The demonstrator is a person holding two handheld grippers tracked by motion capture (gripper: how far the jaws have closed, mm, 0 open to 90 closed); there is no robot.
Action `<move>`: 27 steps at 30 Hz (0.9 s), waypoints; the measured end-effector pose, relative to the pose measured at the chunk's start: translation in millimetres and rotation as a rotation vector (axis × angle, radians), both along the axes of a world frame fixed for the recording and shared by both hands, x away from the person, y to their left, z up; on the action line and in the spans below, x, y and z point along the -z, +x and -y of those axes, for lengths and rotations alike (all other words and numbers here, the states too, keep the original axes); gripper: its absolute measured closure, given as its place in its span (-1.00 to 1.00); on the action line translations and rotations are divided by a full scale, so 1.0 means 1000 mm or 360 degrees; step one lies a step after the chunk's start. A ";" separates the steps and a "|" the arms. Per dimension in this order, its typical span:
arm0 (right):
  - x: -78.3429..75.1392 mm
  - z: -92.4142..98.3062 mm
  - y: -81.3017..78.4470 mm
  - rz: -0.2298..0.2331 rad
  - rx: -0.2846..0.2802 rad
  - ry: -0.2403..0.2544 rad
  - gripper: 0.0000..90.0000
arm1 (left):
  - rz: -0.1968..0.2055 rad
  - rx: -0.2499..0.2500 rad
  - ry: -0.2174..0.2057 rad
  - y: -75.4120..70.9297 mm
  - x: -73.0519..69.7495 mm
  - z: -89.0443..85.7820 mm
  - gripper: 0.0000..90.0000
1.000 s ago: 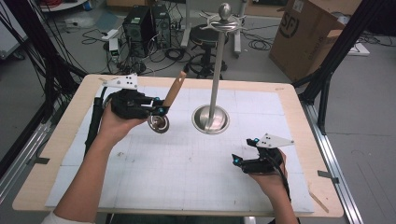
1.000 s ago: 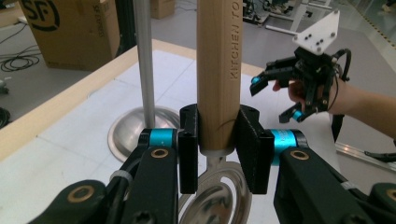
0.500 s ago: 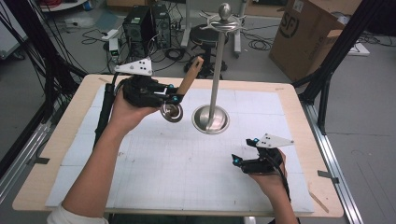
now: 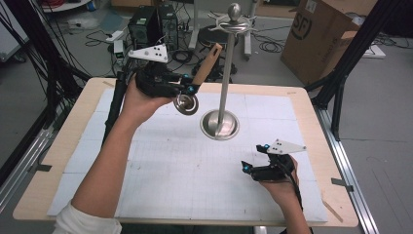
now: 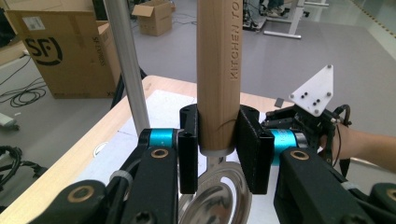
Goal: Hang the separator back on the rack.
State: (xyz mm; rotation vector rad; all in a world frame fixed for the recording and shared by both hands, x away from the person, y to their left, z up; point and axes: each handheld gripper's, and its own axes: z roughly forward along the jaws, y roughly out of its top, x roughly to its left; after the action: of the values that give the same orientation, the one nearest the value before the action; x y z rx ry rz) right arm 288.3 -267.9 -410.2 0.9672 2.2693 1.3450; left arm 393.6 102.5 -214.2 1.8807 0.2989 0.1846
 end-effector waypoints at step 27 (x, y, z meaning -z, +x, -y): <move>0.003 0.000 0.001 -0.0016 -0.0002 0.0010 -0.68 | 0.0036 -0.0021 0.0075 0.012 -0.028 0.038 0.59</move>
State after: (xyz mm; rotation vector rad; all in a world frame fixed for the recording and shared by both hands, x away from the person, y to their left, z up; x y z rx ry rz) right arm 289.5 -268.2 -412.9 0.9767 2.2746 1.3516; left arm 405.3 64.7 -186.4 1.9221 0.2940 0.2234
